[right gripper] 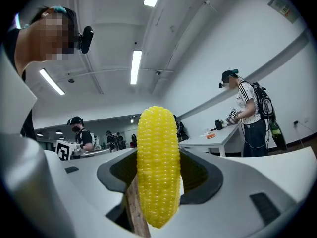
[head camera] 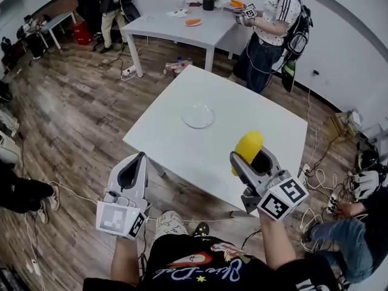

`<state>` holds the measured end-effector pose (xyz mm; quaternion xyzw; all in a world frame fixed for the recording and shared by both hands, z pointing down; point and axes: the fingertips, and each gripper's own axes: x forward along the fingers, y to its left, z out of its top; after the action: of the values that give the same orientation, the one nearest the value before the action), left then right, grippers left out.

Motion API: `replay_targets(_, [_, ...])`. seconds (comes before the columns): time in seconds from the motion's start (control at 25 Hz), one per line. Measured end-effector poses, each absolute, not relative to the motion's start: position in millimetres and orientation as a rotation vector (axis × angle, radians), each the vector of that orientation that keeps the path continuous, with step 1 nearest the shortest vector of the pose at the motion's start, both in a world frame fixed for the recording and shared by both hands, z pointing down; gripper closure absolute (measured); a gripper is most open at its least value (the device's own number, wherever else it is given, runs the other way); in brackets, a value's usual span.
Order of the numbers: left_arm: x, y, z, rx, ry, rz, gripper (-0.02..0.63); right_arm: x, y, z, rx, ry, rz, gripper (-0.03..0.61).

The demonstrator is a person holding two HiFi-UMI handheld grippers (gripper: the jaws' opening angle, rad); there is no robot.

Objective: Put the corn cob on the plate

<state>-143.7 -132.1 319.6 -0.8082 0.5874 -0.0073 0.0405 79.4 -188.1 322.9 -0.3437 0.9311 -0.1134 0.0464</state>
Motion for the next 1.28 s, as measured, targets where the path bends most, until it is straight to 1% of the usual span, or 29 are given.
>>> replay_targets(0.32, [-170.6, -249.2, 322.2, -2.517, 1.694, 0.016, 0.618, 50.6, -290.7, 353.8, -1.201, 2.922, -0.335, 0.319])
replay_targets(0.48, [-187.9, -314.4, 315.4, -2.567, 1.651, 0.038, 0.618, 32.0, -351.4, 384.9, -1.305, 3.003, -0.378, 0.319])
replay_targets(0.64, [-212.9, -359.1, 326.5, -2.564, 1.643, -0.005, 0.618, 11.0, -396.2, 417.6, -1.393, 3.106, -0.381, 0.319])
replay_targets(1.0, [-259.7, -408.2, 360.6, -2.656, 1.691, -0.005, 0.618, -47.1, -456.6, 506.8, -1.387, 3.484, -0.589, 0.319])
replay_targets(1.28, [-299.7, -424.5, 379.1, -2.671, 1.789, 0.028, 0.618, -67.9, -492.4, 561.9, -1.375, 3.777, -0.684, 0.319])
